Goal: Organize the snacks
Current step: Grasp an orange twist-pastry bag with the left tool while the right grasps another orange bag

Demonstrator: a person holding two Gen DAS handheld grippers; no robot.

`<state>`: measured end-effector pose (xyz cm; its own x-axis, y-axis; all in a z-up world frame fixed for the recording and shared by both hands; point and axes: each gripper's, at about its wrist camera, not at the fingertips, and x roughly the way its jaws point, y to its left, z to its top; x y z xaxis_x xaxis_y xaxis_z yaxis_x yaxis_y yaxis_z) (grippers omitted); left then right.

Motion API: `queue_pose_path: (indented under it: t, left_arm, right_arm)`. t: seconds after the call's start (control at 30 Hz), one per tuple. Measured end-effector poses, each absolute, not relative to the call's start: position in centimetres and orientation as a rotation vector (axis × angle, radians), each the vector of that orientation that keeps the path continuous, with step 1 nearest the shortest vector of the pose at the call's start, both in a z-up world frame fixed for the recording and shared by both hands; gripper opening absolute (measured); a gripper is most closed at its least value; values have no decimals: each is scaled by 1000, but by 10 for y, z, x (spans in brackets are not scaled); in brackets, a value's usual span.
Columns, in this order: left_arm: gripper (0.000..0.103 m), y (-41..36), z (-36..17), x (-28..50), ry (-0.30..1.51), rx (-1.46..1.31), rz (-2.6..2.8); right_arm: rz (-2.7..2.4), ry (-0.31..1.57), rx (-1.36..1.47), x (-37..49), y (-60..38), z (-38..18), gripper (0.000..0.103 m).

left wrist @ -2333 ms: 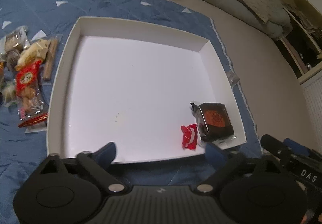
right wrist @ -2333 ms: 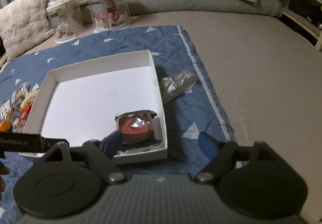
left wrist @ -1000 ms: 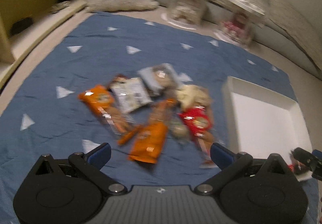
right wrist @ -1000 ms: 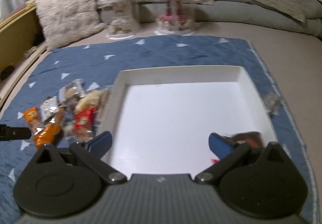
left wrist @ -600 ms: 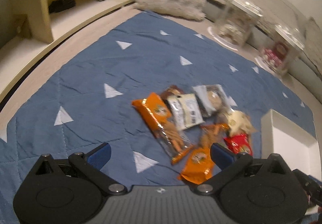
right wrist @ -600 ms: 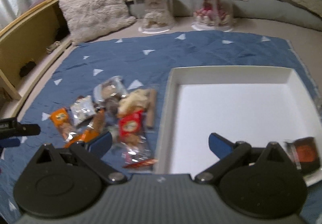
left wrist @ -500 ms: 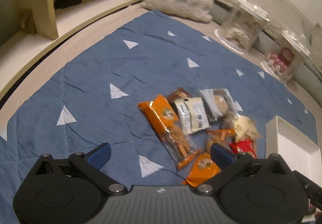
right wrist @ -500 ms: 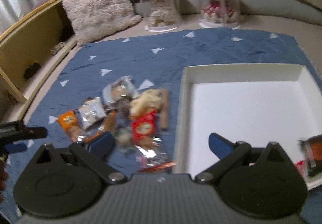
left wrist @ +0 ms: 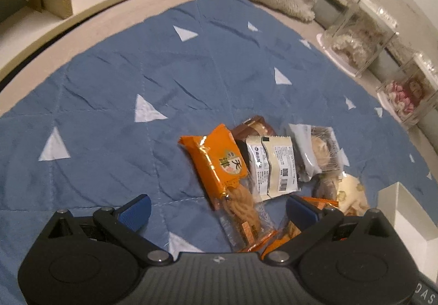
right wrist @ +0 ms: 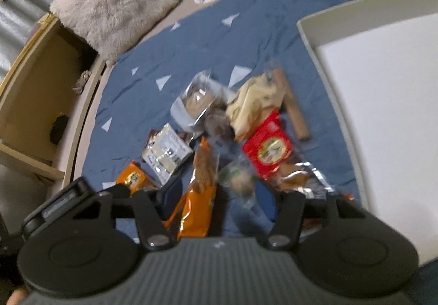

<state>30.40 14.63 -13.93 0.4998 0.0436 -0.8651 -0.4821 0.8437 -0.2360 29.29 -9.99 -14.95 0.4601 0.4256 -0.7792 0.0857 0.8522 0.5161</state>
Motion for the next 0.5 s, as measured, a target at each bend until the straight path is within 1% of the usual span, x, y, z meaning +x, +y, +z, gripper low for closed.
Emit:
queue_pose_path:
  t: [0.23,0.27,0.43,0.47,0.5]
  left_arm:
    - [103,139,-163,329,1042,-440,368]
    - [102,138,-167,332,1051,-425,374]
    - [102,129,-172,340,1091,-325,362]
    - [101,128,-172,341,1103,-303,346]
    - [97,127,-172,342,1111,-279,333]
  right_arm:
    - [266,1139,607,309,-90,-174,60]
    - [269,1145,607,311,-88,-177,58]
    - [290,1176,595,319,-76,-191,55]
    - [294,1182,595,321,-72,-194,55]
    - [297,1188,597,323,-68,-197,55]
